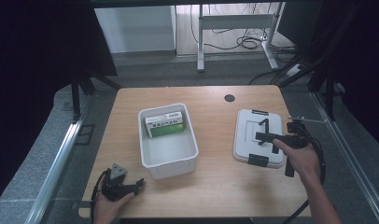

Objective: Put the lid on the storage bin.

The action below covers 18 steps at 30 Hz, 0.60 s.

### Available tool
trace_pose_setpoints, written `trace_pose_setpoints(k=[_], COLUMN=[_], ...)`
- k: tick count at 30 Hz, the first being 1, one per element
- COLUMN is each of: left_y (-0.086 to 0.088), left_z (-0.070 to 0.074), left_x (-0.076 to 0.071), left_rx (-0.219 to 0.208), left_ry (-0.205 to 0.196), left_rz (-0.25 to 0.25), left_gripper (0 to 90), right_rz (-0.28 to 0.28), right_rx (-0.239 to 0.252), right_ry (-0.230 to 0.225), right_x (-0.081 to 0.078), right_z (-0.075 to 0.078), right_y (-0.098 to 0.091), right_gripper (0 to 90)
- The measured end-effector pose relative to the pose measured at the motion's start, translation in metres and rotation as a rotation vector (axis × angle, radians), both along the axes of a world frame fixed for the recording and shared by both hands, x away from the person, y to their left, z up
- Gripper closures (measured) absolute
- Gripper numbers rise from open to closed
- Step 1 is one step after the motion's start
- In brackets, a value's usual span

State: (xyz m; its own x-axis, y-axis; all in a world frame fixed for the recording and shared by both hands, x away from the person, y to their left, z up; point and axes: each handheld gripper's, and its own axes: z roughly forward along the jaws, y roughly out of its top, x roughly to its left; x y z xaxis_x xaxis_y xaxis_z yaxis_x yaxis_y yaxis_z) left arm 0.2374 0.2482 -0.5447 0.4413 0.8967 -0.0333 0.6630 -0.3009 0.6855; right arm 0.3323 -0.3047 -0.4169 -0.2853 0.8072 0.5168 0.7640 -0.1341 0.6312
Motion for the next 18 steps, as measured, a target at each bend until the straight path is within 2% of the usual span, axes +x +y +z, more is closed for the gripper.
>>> trace_pose_setpoints(k=[14,18], left_y=[0.000,0.000], left_z=[0.000,0.000], left_x=[0.001,0.001], left_rx=[-0.001,-0.001], left_ry=[0.000,0.000], left_rz=[0.001,0.001], left_gripper=[14.3,14.3], right_rz=[-0.043,-0.060], right_rx=[-0.060,-0.064], right_ry=[0.007,0.016], right_x=[0.021,0.026], right_z=[0.012,0.016], right_y=[0.000,0.003], right_gripper=[37.0,37.2])
